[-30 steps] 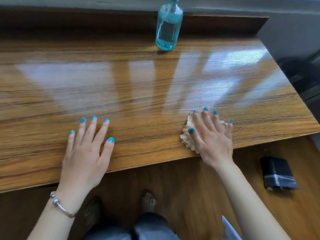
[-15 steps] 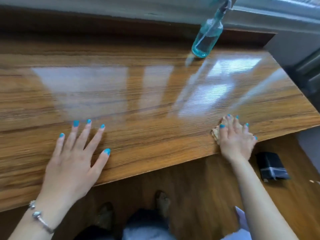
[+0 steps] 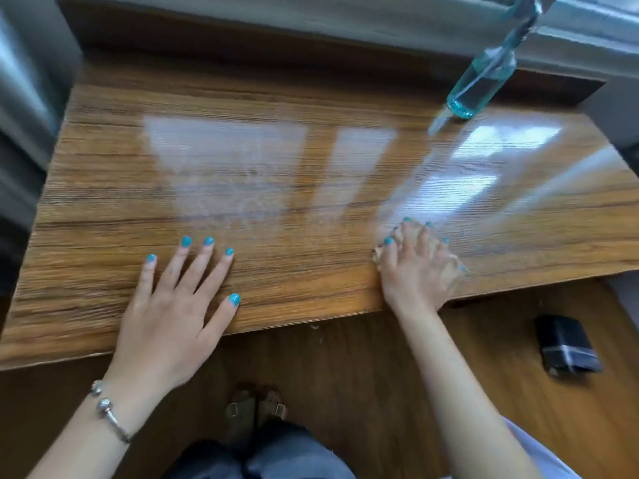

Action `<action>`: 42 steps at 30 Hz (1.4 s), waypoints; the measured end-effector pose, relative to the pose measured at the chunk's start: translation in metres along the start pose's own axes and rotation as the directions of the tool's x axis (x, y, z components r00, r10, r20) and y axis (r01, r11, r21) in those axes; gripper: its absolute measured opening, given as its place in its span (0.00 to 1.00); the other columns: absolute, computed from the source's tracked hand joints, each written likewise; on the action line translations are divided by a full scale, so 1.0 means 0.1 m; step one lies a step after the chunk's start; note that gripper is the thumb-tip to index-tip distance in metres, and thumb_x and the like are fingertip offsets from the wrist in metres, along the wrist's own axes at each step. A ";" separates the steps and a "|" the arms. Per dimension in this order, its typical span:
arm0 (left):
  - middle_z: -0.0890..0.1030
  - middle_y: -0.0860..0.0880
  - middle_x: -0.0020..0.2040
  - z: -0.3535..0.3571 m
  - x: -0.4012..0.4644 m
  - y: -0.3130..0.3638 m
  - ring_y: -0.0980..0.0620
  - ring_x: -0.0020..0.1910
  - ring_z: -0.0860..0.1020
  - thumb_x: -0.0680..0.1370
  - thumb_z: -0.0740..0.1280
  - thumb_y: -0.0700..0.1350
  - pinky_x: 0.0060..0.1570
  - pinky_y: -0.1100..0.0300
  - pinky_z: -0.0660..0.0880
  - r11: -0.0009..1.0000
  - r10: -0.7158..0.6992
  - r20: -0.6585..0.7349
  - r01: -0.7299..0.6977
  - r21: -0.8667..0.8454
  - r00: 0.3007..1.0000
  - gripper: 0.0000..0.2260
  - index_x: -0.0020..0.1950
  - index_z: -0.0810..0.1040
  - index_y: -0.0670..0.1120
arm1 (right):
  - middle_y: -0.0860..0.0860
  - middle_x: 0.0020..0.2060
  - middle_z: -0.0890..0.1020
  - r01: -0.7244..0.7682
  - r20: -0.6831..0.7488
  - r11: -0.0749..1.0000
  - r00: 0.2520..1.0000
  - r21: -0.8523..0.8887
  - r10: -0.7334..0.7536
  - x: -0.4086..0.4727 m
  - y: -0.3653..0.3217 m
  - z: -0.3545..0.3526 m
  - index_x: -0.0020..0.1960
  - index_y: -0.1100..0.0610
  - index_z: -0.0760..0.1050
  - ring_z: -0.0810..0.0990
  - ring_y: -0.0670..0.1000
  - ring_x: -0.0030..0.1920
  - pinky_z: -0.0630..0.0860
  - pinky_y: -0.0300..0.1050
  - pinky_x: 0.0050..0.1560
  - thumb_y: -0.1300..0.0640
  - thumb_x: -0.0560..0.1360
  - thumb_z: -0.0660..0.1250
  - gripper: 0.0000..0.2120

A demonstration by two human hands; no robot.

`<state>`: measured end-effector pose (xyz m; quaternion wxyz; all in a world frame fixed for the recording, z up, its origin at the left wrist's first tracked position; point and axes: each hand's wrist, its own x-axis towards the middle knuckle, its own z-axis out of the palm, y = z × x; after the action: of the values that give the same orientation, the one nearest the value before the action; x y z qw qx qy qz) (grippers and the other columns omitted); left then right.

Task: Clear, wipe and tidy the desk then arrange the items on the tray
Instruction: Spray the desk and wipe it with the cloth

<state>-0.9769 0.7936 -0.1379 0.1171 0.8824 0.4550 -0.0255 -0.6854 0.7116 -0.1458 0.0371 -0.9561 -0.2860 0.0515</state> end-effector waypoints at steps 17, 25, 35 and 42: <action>0.51 0.51 0.80 -0.15 -0.01 -1.05 0.49 0.78 0.45 0.79 0.40 0.63 0.76 0.46 0.44 1.000 0.016 -0.070 -0.014 0.026 0.997 0.29 0.79 0.48 0.56 | 0.44 0.78 0.51 0.485 0.031 0.873 0.875 -0.050 -0.484 -1.51 -1.68 0.43 0.78 0.37 0.48 0.49 0.55 0.79 0.40 0.62 0.73 0.40 0.81 0.44 0.25; 0.54 0.50 0.79 -0.39 -0.23 -2.36 0.50 0.78 0.46 0.80 0.45 0.62 0.76 0.46 0.48 0.986 0.163 -0.101 -0.164 -0.008 0.982 0.28 0.79 0.52 0.54 | 0.51 0.79 0.54 -0.215 -0.032 0.974 0.976 0.073 0.217 -1.38 -1.81 0.31 0.79 0.49 0.52 0.50 0.56 0.78 0.44 0.60 0.75 0.45 0.83 0.48 0.26; 0.64 0.47 0.76 -0.53 -0.30 -2.86 0.48 0.78 0.54 0.82 0.54 0.54 0.75 0.49 0.50 0.984 0.087 -0.189 -0.114 -0.137 0.978 0.24 0.78 0.60 0.49 | 0.42 0.77 0.43 0.531 0.064 0.846 0.847 -0.047 -0.528 -2.79 -2.80 0.62 0.76 0.34 0.40 0.41 0.52 0.78 0.38 0.61 0.75 0.39 0.81 0.37 0.24; 0.63 0.49 0.77 -0.57 -0.25 -2.79 0.50 0.78 0.53 0.82 0.54 0.54 0.75 0.51 0.49 0.972 0.086 -0.239 -0.134 -0.192 0.967 0.24 0.78 0.59 0.50 | 0.44 0.79 0.44 0.485 0.135 0.874 0.864 0.032 -0.485 -1.49 -3.67 0.52 0.77 0.36 0.41 0.38 0.52 0.78 0.39 0.63 0.75 0.41 0.82 0.39 0.24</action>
<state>-1.2206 0.9425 -0.1295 0.1561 0.8866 0.4155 0.1302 -1.0148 0.9378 -0.1494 0.0275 -0.8476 -0.5191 0.1067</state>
